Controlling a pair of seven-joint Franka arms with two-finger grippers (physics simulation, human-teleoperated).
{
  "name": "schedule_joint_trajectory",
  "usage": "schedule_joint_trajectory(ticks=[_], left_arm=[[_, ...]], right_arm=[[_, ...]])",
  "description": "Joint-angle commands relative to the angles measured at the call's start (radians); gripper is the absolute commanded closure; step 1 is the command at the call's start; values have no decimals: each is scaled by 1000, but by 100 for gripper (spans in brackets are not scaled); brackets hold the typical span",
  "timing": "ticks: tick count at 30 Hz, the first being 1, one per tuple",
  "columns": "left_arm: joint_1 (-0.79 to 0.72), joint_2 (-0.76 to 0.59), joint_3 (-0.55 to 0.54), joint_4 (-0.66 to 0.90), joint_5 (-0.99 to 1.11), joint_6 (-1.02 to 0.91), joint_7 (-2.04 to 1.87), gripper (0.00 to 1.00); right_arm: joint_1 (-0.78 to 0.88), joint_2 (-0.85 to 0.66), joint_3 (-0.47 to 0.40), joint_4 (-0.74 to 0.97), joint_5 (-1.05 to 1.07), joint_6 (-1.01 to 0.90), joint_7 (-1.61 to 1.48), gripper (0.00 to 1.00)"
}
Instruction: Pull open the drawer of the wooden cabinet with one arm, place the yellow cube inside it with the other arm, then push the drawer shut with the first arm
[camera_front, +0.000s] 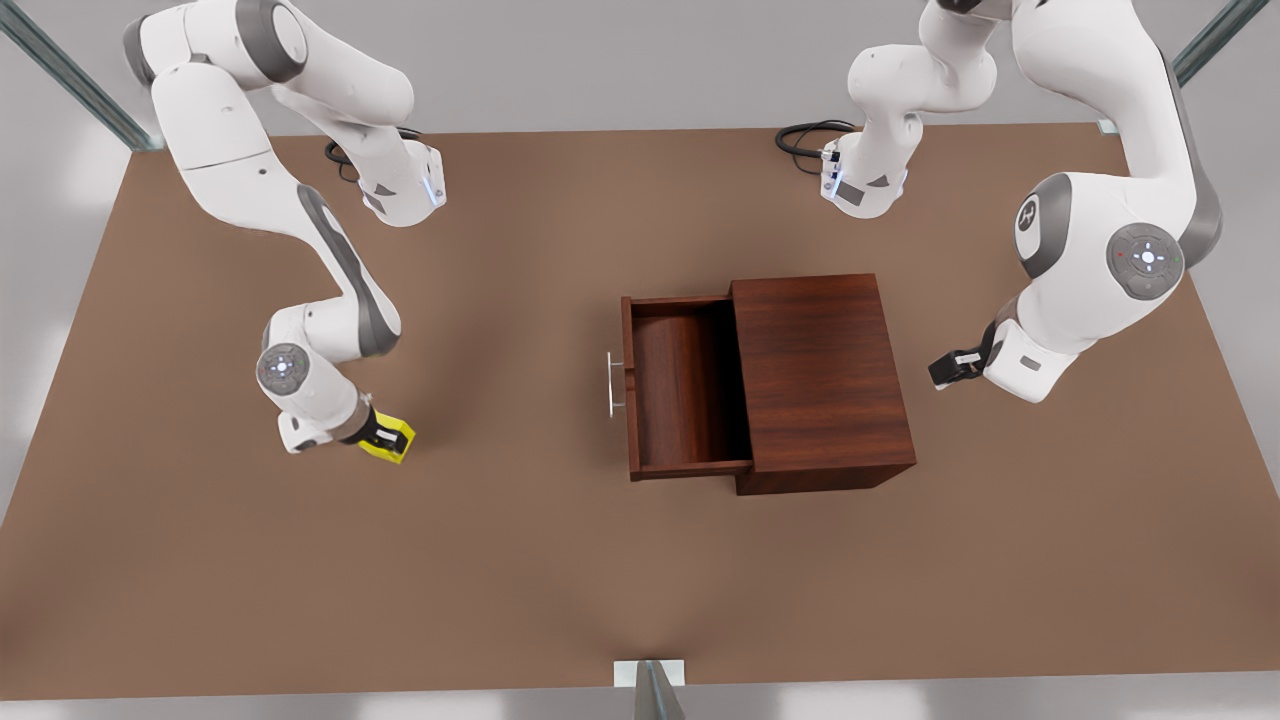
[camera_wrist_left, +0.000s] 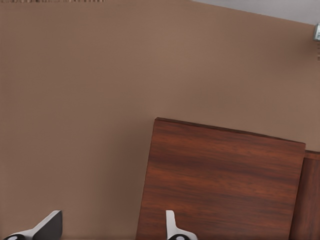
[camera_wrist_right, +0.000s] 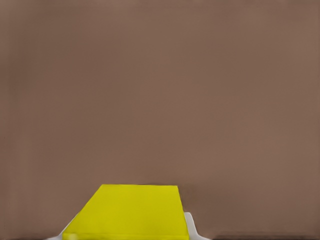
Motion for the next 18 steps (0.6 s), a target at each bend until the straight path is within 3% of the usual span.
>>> schedule_joint_trajectory(ticks=[1,5,10,18], left_arm=[[-1,-1,0,1,0,-2,38,0],[-2,-1,-2,0,0,0,38,0],[-2,-1,-2,0,0,-2,38,0],[-33,1,-12,-3,2,-6,39,0]], right_arm=[[3,-31,20,39,27,-172,112,49],[10,-25,143,255,27,-467,333,49],[237,78,161,561,99,-671,705,49],[619,324,141,924,98,-674,1026,49]])
